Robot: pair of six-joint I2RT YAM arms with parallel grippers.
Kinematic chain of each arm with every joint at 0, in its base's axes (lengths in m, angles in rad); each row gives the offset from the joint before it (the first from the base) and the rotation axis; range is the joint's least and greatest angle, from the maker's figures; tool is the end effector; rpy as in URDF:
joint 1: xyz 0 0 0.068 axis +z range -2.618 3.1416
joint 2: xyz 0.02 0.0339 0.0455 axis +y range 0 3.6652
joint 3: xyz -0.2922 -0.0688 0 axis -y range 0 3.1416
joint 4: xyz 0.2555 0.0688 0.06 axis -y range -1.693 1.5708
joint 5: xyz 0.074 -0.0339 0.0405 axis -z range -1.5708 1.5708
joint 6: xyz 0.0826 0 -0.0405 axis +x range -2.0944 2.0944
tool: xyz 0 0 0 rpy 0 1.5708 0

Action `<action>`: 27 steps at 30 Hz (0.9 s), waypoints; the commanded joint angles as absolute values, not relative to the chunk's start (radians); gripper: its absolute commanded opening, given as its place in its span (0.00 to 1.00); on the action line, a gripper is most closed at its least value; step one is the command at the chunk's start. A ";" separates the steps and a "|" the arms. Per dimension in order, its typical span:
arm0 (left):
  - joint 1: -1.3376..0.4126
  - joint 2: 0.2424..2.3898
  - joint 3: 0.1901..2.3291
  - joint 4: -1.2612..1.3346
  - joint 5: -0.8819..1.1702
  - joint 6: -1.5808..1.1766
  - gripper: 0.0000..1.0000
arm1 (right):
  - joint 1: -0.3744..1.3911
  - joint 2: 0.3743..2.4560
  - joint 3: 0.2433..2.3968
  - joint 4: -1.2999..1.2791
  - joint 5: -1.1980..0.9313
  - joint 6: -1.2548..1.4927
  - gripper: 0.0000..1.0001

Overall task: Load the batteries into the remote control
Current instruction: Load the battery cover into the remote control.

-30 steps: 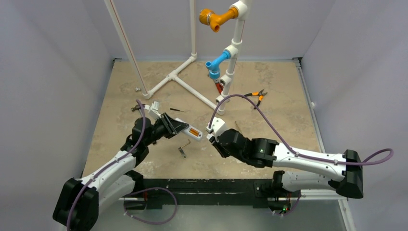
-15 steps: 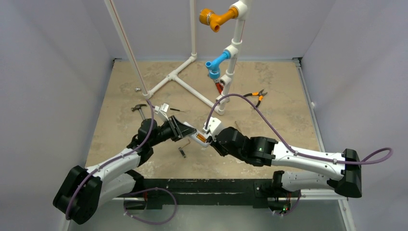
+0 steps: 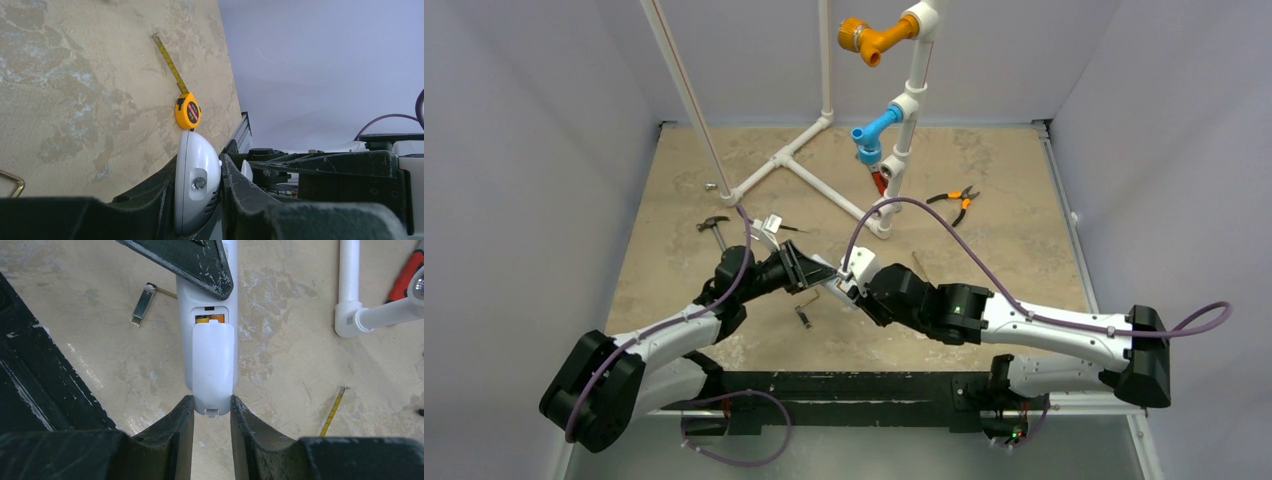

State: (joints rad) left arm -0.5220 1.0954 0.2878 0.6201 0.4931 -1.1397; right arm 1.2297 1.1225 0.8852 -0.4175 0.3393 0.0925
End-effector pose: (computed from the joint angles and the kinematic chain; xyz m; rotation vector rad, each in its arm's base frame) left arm 0.1976 -0.1588 0.2028 -0.2113 2.0366 -1.5660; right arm 0.1183 0.2512 0.2826 -1.0275 1.9528 0.3682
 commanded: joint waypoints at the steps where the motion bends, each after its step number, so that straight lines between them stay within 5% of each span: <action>1: -0.531 1.097 0.322 0.712 0.520 -1.144 0.00 | 1.230 1.143 0.927 -0.373 0.333 0.087 0.20; 27: -0.541 1.117 0.339 0.758 0.542 -1.138 0.00 | 1.230 1.171 0.921 -0.374 0.320 0.091 0.19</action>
